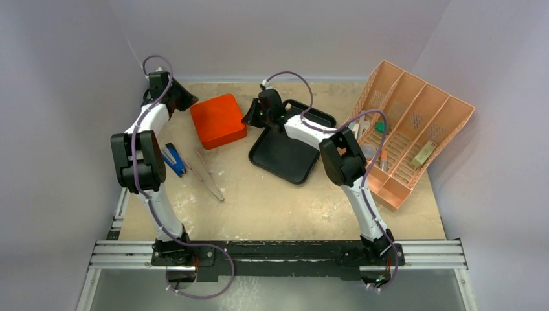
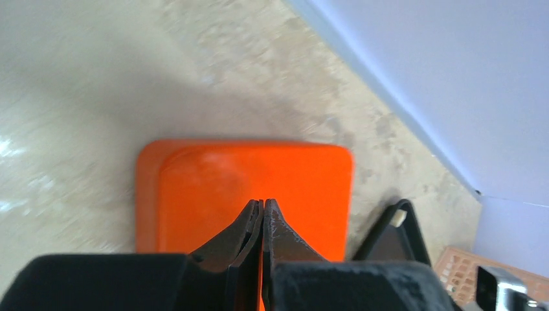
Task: Pack the chocolate
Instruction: Close the box lid on the packing box.
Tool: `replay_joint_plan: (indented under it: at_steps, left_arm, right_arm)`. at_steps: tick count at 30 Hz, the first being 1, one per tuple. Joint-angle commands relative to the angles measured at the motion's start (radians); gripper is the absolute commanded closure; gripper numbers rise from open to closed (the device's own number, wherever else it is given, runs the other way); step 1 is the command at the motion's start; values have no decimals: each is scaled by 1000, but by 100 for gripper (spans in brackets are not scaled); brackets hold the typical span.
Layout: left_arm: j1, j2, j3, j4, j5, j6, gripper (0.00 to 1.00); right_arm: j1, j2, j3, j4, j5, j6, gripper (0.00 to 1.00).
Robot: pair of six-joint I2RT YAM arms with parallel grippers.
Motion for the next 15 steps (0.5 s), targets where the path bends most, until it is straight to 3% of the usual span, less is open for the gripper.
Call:
replay_joint_plan:
  at_steps: [1, 10, 14, 15]
  left_arm:
    - [-41, 60, 61, 215, 44, -57, 100]
    - [-99, 253, 156, 392, 190, -101, 100]
    - [-138, 357, 203, 95, 36, 80, 100]
    - [-132, 374, 197, 92, 77, 68, 100]
  right_arm:
    - [13, 53, 6, -172, -14, -36, 86]
    - [17, 82, 47, -179, -5, -60, 86]
    - [17, 86, 36, -208, 6, -71, 85]
    - [17, 85, 32, -212, 3, -73, 85]
